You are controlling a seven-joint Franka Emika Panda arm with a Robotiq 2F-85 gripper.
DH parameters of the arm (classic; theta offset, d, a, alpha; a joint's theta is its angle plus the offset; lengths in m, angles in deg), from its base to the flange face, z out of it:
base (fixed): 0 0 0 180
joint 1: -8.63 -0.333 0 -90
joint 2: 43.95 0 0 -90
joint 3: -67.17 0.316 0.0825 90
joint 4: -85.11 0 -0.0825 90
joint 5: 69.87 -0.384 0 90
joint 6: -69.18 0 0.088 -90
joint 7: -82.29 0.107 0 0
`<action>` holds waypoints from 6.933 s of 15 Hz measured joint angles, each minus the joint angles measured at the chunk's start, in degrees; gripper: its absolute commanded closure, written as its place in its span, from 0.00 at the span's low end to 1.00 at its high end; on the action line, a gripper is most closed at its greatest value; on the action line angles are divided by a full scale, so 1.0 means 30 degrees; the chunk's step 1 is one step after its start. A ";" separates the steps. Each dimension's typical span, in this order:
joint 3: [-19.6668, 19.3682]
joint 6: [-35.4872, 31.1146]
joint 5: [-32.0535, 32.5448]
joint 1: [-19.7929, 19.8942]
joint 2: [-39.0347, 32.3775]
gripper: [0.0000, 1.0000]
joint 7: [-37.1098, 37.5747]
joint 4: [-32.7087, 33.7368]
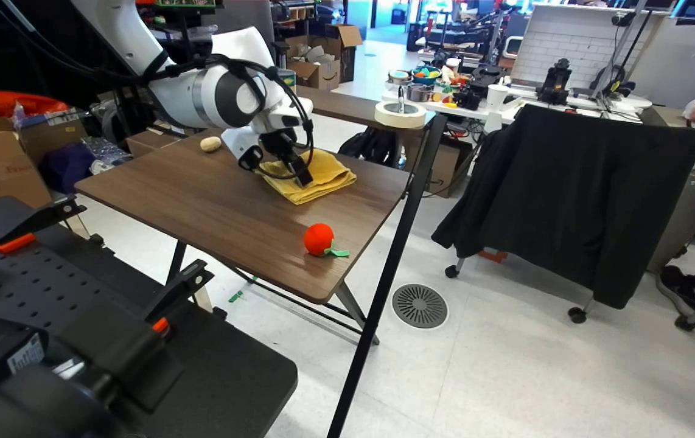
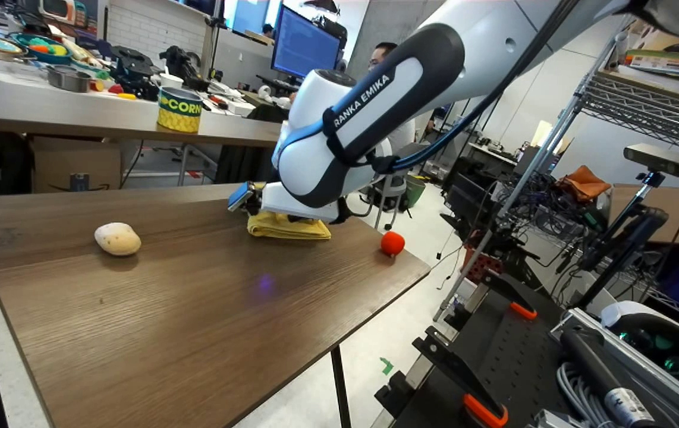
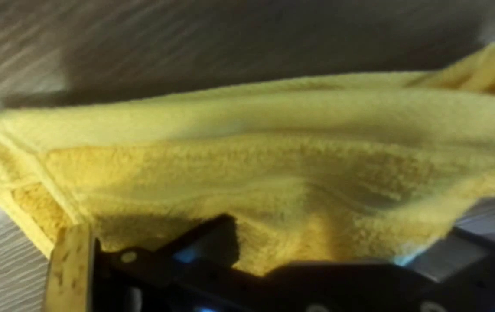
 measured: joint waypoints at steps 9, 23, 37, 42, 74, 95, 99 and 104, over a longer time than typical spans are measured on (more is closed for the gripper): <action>0.4425 -0.1911 0.0146 -0.1023 0.4020 0.00 -0.5922 -0.6767; 0.2747 0.5092 0.0078 0.2905 0.6519 0.00 -0.6087 -1.0060; 0.7788 -0.0726 0.0881 -0.0761 0.5048 0.00 -0.8268 -0.8867; 0.8642 -0.1177 0.0904 -0.1254 0.4583 0.00 -0.9084 -0.8330; 0.5689 -0.2250 0.3279 -0.1655 0.6984 0.00 -0.9167 -1.3169; 0.3671 -0.4037 -0.1004 0.2549 0.2901 0.00 -0.5149 -0.5537; 0.2445 -0.4032 -0.2267 0.3780 0.0822 0.00 -0.3861 -0.2014; 0.0588 -0.4270 -0.3999 0.4402 -0.1105 0.00 -0.1149 0.0872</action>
